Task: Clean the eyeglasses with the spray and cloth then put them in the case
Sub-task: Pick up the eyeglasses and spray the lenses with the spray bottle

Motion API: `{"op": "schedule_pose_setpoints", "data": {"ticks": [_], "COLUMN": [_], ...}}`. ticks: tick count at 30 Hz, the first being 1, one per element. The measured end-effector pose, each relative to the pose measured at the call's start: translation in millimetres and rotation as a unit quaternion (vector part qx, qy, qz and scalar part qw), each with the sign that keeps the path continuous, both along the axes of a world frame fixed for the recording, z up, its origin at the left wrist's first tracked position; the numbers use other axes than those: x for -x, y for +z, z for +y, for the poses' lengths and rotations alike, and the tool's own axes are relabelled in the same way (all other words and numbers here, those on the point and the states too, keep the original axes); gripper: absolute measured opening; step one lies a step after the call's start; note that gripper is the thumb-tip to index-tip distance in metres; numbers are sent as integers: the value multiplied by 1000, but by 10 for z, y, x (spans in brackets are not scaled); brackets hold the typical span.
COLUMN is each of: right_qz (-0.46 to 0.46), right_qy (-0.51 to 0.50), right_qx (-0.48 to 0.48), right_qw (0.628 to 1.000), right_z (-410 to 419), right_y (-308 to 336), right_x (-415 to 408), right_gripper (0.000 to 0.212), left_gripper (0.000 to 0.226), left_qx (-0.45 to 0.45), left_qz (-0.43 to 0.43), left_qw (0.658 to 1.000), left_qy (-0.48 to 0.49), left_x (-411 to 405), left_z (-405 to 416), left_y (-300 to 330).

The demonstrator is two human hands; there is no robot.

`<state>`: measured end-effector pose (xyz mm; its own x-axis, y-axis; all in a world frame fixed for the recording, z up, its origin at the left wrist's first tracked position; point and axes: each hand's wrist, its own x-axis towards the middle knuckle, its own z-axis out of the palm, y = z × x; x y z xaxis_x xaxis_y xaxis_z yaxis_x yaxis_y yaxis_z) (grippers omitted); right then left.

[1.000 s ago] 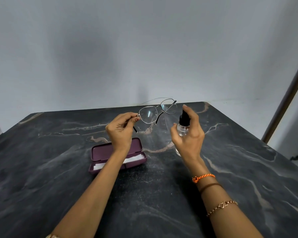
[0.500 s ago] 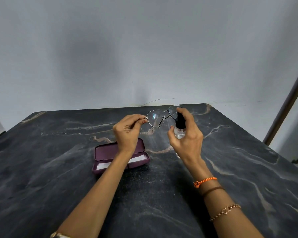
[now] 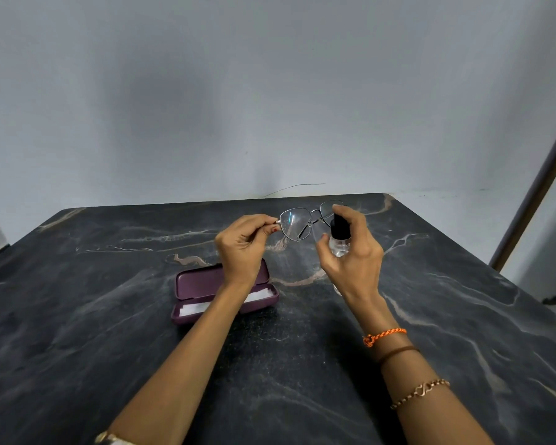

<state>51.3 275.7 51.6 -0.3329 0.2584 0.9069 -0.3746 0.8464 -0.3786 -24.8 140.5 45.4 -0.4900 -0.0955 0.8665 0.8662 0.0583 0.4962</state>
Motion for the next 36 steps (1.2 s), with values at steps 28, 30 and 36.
{"op": "schedule_pose_setpoints", "data": {"ticks": [28, 30, 36], "right_qz": [-37, -44, -29], "right_qy": [-121, -114, -110], "right_qx": [134, 129, 139], "right_qw": [983, 984, 984], "right_z": [247, 256, 228], "right_y": [-88, -89, -107], "right_x": [22, 17, 34], "right_gripper": [48, 45, 56], "left_gripper": [19, 20, 19], "left_qx": [-3, -4, -9], "left_qz": [-15, -18, -24], "left_qw": [1000, 1000, 1000], "left_qy": [8, 9, 1], "left_x": [-42, -43, -43], "left_z": [-19, -18, -33], "left_y": [50, 52, 48]}}
